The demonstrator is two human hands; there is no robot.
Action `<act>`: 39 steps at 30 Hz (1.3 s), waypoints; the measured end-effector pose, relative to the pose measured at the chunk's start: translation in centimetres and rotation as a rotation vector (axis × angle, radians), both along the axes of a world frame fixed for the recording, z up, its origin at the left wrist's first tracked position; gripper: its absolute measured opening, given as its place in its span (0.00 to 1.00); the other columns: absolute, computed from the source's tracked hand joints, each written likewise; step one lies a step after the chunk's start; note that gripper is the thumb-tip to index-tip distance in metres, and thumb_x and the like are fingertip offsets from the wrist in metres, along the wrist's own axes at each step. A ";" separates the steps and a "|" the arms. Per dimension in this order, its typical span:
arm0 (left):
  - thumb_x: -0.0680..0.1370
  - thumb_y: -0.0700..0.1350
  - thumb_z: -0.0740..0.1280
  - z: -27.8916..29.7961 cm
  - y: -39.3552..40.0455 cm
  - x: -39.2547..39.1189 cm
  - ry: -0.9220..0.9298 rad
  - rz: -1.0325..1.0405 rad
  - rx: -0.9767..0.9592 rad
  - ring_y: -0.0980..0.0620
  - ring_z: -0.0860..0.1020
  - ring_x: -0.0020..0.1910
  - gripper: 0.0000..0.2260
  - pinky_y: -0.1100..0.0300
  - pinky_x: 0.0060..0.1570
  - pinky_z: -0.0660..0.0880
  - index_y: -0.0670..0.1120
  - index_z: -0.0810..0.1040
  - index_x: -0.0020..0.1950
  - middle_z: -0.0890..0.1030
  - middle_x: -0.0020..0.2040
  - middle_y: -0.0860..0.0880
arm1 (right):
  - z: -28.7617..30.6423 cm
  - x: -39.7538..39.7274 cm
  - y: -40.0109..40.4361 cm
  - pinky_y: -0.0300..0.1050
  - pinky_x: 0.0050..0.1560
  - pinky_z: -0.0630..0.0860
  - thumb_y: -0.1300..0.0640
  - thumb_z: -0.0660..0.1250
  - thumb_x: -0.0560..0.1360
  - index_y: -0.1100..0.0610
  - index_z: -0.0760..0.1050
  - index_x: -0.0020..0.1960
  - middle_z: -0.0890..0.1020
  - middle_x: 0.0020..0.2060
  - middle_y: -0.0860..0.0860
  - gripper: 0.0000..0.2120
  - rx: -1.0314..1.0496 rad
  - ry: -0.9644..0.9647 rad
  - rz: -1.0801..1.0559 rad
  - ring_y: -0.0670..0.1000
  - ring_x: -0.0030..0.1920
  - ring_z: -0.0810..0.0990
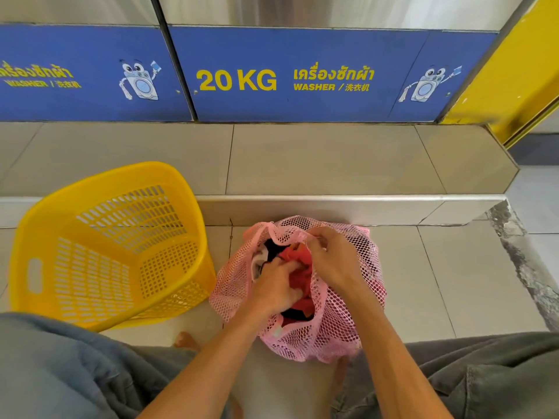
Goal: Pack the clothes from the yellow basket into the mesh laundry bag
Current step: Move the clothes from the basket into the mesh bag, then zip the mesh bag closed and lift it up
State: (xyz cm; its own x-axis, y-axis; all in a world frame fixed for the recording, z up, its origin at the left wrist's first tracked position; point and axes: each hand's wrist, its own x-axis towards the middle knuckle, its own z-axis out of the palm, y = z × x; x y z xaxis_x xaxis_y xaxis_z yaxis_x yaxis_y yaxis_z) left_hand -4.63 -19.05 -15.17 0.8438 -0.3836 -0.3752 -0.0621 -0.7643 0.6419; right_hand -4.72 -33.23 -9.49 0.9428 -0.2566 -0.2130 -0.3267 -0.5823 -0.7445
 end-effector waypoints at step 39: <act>0.70 0.28 0.69 -2.4 1.6 14.1 0.413 0.949 -0.799 0.44 0.80 0.40 0.20 0.49 0.42 0.77 0.54 0.82 0.49 0.86 0.34 0.50 | -4.6 16.5 1.3 0.42 0.36 0.71 0.54 0.67 0.83 0.64 0.85 0.50 0.79 0.37 0.55 0.14 0.235 0.364 0.254 0.50 0.36 0.75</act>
